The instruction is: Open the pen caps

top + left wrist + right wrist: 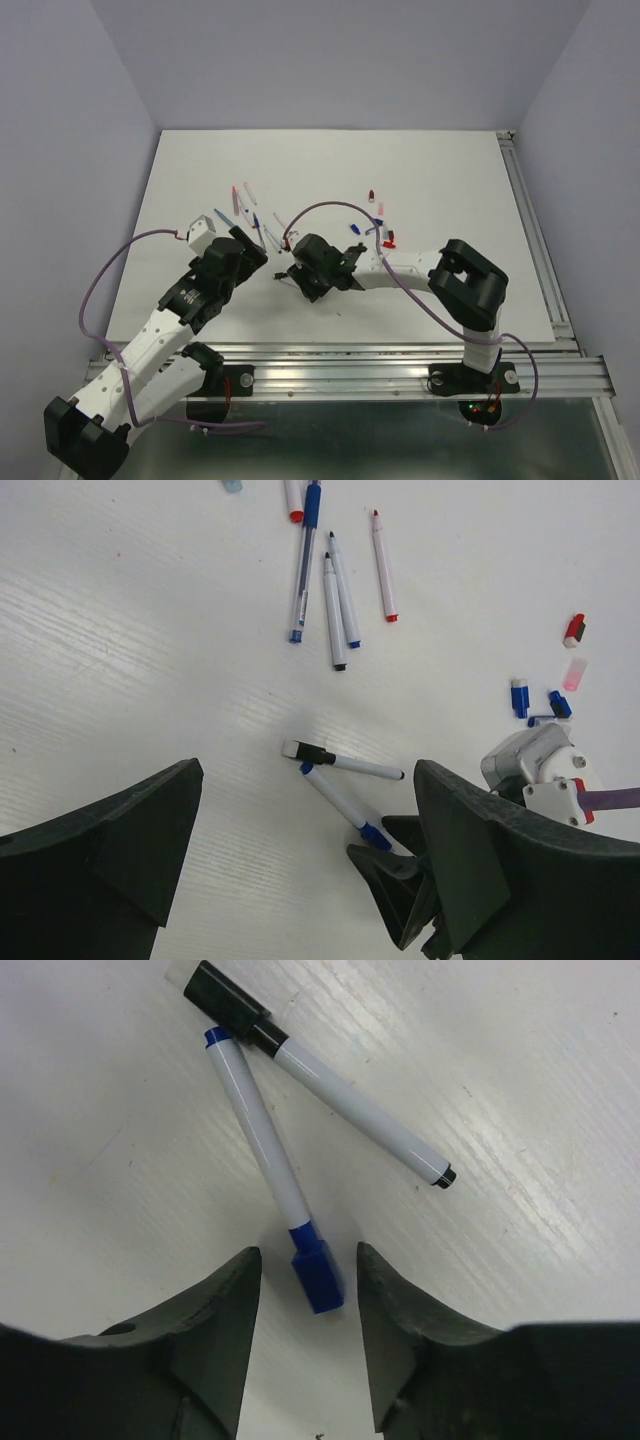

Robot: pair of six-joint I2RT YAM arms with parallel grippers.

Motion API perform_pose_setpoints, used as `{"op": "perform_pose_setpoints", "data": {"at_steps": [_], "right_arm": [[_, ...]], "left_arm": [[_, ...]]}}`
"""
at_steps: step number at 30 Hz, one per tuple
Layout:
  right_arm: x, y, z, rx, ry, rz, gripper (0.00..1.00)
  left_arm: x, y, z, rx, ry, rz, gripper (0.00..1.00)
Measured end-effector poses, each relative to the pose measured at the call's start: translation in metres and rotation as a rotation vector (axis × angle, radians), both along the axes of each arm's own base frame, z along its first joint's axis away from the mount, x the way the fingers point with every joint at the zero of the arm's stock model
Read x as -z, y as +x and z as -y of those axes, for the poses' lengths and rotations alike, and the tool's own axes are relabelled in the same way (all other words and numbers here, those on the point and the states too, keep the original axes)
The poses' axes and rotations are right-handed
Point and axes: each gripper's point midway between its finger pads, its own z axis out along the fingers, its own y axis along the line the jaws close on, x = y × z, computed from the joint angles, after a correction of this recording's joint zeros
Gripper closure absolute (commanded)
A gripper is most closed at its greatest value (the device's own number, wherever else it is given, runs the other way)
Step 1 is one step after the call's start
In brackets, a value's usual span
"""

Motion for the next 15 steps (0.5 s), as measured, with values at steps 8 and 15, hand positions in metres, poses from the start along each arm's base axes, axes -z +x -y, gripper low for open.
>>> {"op": "perform_pose_setpoints", "data": {"at_steps": [8, 15], "right_arm": [[0.002, -0.016, -0.002, -0.053, 0.019, -0.024, 0.81], [0.001, -0.03, -0.003, -0.116, 0.058, -0.051, 0.88]], "left_arm": [[0.001, -0.001, -0.001, -0.001, 0.004, -0.006, 0.01], [0.001, -0.002, 0.002, 0.014, -0.002, -0.01, 0.01]]}}
